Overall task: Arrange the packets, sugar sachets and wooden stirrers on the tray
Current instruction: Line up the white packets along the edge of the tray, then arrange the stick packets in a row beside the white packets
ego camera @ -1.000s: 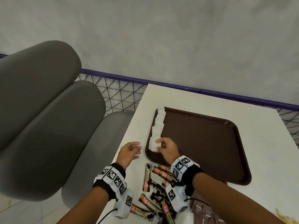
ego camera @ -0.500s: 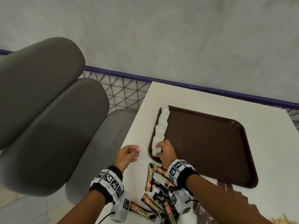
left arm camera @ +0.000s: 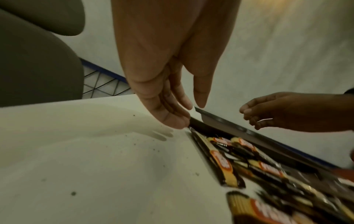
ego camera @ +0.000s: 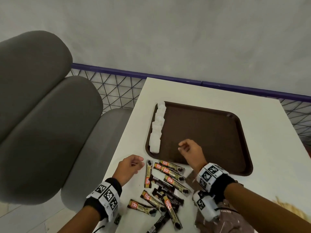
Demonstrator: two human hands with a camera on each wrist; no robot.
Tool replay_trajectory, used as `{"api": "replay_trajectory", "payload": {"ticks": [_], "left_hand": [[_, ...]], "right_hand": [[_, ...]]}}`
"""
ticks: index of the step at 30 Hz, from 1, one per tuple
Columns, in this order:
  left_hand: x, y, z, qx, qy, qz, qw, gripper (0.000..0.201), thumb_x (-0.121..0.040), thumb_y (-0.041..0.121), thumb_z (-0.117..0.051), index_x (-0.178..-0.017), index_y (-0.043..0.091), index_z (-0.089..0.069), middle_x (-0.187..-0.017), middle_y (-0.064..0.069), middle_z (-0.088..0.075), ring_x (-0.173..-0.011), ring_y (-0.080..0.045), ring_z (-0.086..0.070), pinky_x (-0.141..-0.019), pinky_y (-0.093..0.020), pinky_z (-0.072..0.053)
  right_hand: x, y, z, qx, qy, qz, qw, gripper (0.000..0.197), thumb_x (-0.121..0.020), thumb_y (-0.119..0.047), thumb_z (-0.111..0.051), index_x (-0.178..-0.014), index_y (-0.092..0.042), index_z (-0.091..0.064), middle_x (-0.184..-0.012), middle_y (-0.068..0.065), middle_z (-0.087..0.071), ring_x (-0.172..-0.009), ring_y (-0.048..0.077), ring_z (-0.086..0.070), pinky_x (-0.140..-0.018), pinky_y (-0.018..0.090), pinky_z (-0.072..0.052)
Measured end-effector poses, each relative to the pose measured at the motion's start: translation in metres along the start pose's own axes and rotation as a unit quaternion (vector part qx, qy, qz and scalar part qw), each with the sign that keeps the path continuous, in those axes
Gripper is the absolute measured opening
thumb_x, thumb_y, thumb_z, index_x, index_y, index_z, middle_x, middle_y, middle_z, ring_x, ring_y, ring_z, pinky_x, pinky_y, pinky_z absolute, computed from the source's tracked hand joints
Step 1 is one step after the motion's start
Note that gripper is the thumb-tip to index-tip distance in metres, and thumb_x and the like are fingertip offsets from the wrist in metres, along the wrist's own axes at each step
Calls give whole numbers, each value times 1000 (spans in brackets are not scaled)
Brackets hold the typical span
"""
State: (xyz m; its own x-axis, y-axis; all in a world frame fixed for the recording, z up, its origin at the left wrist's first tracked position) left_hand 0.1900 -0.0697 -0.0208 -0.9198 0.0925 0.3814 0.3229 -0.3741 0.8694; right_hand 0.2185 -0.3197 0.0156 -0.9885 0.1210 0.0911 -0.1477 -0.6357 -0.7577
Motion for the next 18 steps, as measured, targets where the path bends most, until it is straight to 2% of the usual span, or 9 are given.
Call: {"api": "replay_trajectory", "payload": {"ticks": [4,7,9,12,15,18], "left_hand": [[8,-1,-16,-113,-38,5,993,21,-87,22,-64,-106,14,-58,-90,-1,-63,-81,-15,-58,-68,-19,-47],[9,3,-30,-235,-37,-8,971,34,-87,27,-64,-115,13,-52,-93,-4,-62,-84,-17,-57,-74,-24,-44],[10,7,-37,-288,-39,-16,957,41,-87,26,-63,-122,11,-49,-105,-9,-61,-95,-22,-58,-79,-28,-45],[11,10,-42,-324,-49,-15,945,43,-87,22,-61,-125,10,-47,-114,-13,-60,-104,-27,-58,-84,-32,-47],[13,11,-34,-314,-38,-11,948,35,-86,18,-60,-120,12,-55,-109,-11,-62,-98,-24,-59,-82,-29,-47],[15,6,-21,-307,-27,-16,951,28,-86,15,-60,-114,13,-60,-106,-7,-60,-89,-17,-54,-78,-24,-45]], "right_hand": [[26,31,22,102,-96,-44,989,16,-86,-7,-55,-93,-13,-67,-97,7,-69,-84,14,-60,-88,32,-50],[45,34,15,189,-160,-20,969,26,-89,-12,-48,-109,-13,-65,-114,6,-66,-103,20,-61,-93,29,-46],[55,25,2,212,-192,18,958,32,-92,-16,-45,-121,-12,-58,-126,7,-58,-116,23,-55,-99,29,-41],[66,11,-20,251,-241,71,935,39,-96,-25,-43,-133,-13,-45,-135,8,-47,-127,22,-41,-105,32,-34],[74,0,-31,309,-253,79,913,39,-97,-30,-37,-130,-12,-48,-131,6,-43,-127,21,-37,-100,34,-35],[81,-7,-28,300,-247,78,918,46,-95,-38,-41,-134,-14,-43,-138,4,-37,-133,18,-29,-106,36,-30]]}}
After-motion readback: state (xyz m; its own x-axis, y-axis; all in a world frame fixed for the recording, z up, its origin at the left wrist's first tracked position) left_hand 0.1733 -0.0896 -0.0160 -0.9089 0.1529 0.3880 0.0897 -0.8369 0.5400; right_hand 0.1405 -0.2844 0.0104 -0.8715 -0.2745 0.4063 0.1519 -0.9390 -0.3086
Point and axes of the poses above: each hand's wrist, its own x-axis away from the middle knuckle, its own z-axis out of the back of the hand, y = z × x, the point moved 4 cm from there along -x, towards the middle knuckle
